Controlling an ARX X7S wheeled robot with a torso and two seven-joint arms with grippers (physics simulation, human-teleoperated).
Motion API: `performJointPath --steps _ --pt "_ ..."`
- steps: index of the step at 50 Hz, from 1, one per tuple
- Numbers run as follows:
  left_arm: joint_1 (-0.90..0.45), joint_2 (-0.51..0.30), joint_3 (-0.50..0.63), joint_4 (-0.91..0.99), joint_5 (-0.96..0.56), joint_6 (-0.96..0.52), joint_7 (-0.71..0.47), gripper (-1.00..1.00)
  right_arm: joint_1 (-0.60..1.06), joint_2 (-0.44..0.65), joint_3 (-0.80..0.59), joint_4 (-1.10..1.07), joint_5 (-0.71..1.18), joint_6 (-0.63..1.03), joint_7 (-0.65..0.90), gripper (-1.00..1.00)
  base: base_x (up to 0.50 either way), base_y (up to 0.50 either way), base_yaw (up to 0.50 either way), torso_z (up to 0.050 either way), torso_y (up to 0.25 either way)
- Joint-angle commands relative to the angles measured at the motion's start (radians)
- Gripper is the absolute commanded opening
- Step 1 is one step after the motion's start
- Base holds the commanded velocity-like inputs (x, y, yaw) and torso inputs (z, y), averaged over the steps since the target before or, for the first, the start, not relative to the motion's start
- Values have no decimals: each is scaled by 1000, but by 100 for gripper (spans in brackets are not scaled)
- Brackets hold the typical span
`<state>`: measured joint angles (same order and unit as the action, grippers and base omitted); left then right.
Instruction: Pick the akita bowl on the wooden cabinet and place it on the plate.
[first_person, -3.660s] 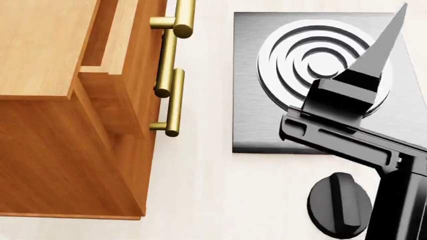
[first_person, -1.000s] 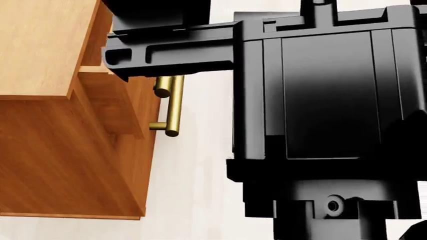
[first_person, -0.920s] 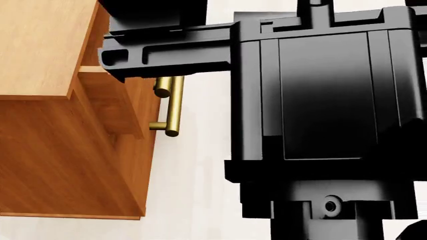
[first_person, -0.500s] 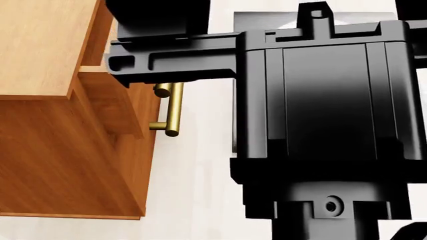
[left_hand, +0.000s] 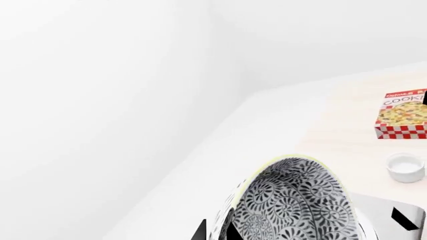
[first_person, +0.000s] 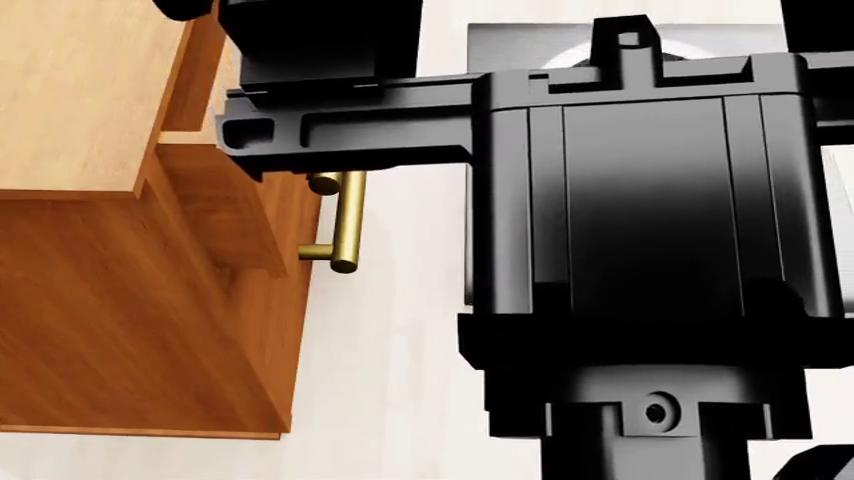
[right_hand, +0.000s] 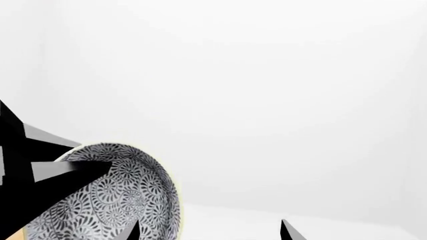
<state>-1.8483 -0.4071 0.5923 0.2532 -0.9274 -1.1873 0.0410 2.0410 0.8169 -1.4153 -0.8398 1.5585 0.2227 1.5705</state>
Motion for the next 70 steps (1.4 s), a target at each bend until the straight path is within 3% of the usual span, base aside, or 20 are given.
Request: performJointPath --steps 1,30,70 --pt "8 -11 -16 25 -7 7 -1 -100 -60 -7 58 2 -8 37 0 100 0 0 0 0 0" --pt "24 -31 -55 100 -88 11 16 -100 -203 -22 223 -2 -4 139 0 100 0 0 0 0 1" --pt "58 -52 -67 134 -124 30 8 -100 -290 -6 299 -60 -6 138 0 100 0 0 0 0 0"
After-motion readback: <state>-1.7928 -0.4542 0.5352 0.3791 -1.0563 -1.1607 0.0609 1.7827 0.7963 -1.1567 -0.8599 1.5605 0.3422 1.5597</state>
